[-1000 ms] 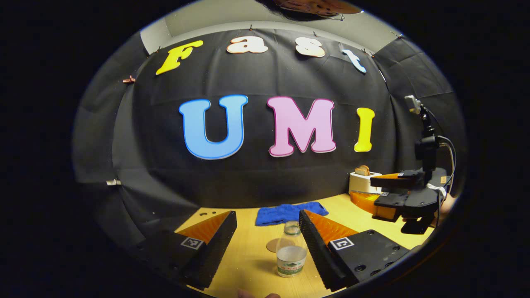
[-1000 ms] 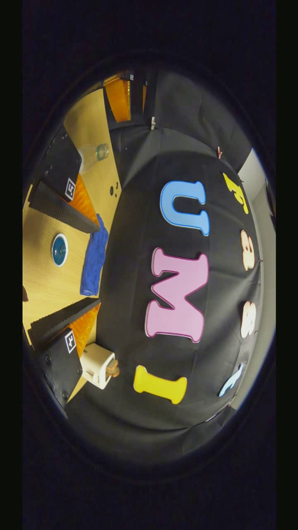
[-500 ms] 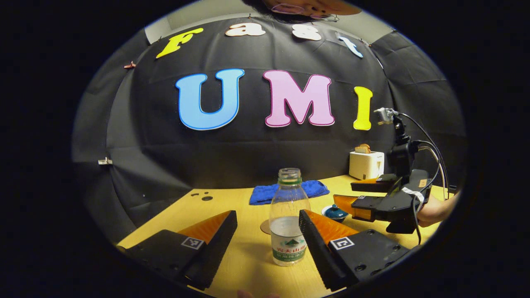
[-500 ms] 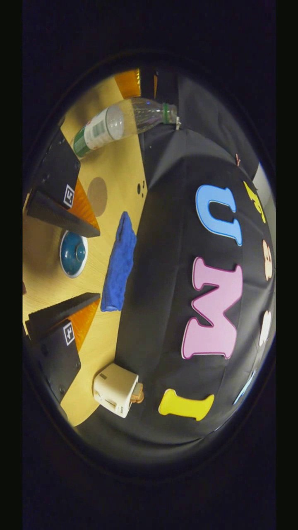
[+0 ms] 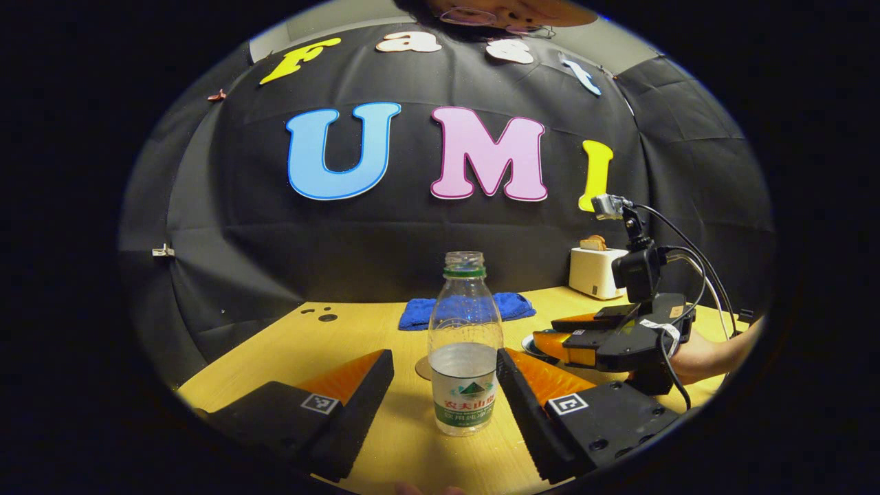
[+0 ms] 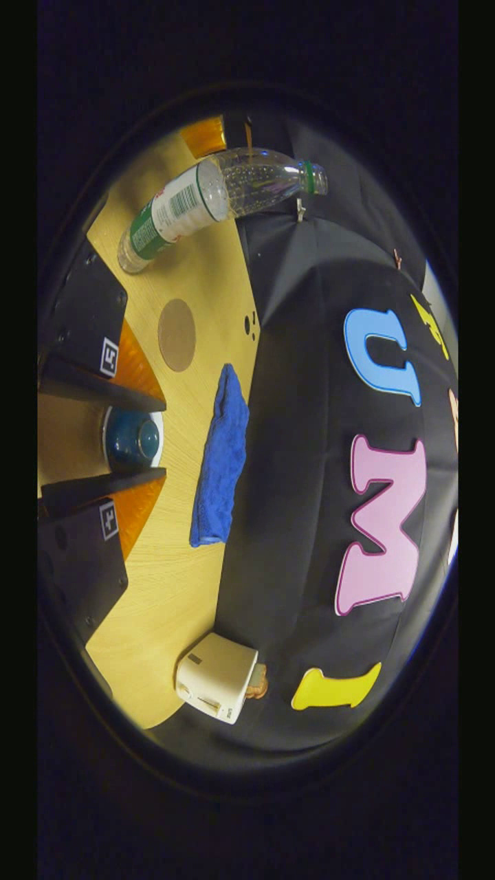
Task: Open the teacup lid with one hand, grasp the water bottle and pour water into the teacup with the other hand; after pouring, place the water bottle on the coaster and then close the teacup lid.
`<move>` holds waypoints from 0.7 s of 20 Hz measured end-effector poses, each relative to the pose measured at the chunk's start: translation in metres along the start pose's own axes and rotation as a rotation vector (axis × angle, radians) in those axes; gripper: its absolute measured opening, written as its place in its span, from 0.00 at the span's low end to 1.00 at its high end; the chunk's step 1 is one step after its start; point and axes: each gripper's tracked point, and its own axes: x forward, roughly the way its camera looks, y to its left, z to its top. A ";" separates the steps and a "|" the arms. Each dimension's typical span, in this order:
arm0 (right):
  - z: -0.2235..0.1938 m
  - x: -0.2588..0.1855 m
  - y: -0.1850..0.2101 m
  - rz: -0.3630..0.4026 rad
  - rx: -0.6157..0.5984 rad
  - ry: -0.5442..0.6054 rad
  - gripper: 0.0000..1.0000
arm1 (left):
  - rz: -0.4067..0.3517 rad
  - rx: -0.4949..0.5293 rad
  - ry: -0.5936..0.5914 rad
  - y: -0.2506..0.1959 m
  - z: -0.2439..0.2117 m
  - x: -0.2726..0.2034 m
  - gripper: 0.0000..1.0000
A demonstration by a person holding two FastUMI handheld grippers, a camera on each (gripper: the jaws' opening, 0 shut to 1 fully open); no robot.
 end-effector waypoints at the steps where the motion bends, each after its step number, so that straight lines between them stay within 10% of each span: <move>1: 0.001 0.000 -0.001 0.002 0.000 -0.006 0.45 | -0.002 -0.005 0.006 -0.001 -0.002 0.001 0.94; 10: 0.021 -0.006 -0.008 0.004 0.019 -0.062 0.24 | -0.023 -0.009 0.020 -0.013 -0.013 0.016 0.95; 14: 0.046 -0.024 -0.022 -0.024 0.016 -0.127 0.34 | -0.021 -0.041 0.049 -0.016 -0.027 0.030 0.94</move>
